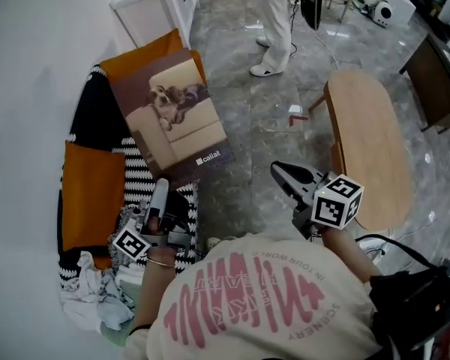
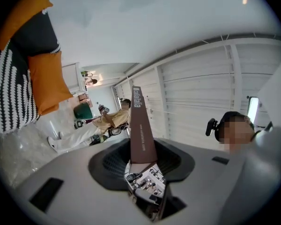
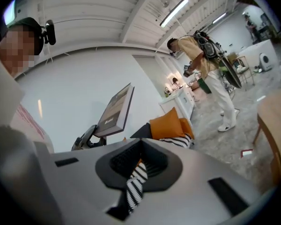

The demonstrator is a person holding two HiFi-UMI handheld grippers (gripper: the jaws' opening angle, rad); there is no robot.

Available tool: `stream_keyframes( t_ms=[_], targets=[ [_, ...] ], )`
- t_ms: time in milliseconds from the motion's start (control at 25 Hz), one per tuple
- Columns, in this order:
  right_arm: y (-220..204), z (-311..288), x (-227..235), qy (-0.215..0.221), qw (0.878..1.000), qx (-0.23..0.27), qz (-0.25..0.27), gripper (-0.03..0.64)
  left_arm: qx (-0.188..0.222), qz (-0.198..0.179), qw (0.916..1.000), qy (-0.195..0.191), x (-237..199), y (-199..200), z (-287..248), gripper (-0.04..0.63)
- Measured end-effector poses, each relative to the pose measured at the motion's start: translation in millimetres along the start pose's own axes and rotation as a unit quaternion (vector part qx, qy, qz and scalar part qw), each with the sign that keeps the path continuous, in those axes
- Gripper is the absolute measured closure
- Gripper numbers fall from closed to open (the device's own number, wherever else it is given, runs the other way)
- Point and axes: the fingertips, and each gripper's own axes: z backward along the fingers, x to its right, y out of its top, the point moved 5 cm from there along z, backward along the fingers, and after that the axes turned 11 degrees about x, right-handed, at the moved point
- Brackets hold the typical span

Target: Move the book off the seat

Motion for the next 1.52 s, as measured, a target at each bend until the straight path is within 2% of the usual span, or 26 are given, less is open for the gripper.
stream_keyframes(
  t_ms=[240, 360, 480, 640, 880, 1120, 1520],
  targets=[
    [5, 52, 21, -0.057, 0.998, 0.033, 0.001, 0.606, -0.048, 0.028, 0.9982, -0.02, -8, -42, -27, 0.437],
    [8, 89, 40, -0.08, 0.996, 0.05, -0.004, 0.606, -0.069, 0.042, 0.9963, -0.026, -7, -80, -47, 0.437],
    [10, 125, 56, -0.106, 0.992, 0.065, -0.011, 0.606, -0.093, 0.053, 0.9936, -0.036, -3, -113, -65, 0.437],
    [11, 153, 66, -0.14, 0.985, 0.096, -0.025, 0.606, -0.125, 0.074, 0.9883, -0.046, -2, -138, -83, 0.437],
    [5, 193, 71, -0.2, 0.969, 0.134, -0.05, 0.606, -0.194, 0.099, 0.9744, -0.053, -6, -174, -117, 0.437],
    [5, 215, 84, -0.261, 0.947, 0.174, -0.067, 0.606, -0.238, 0.143, 0.958, -0.072, -24, -209, -167, 0.437],
    [27, 220, 108, -0.333, 0.912, 0.23, -0.072, 0.606, -0.326, 0.178, 0.9226, -0.103, -45, -257, -245, 0.437]
  ],
)
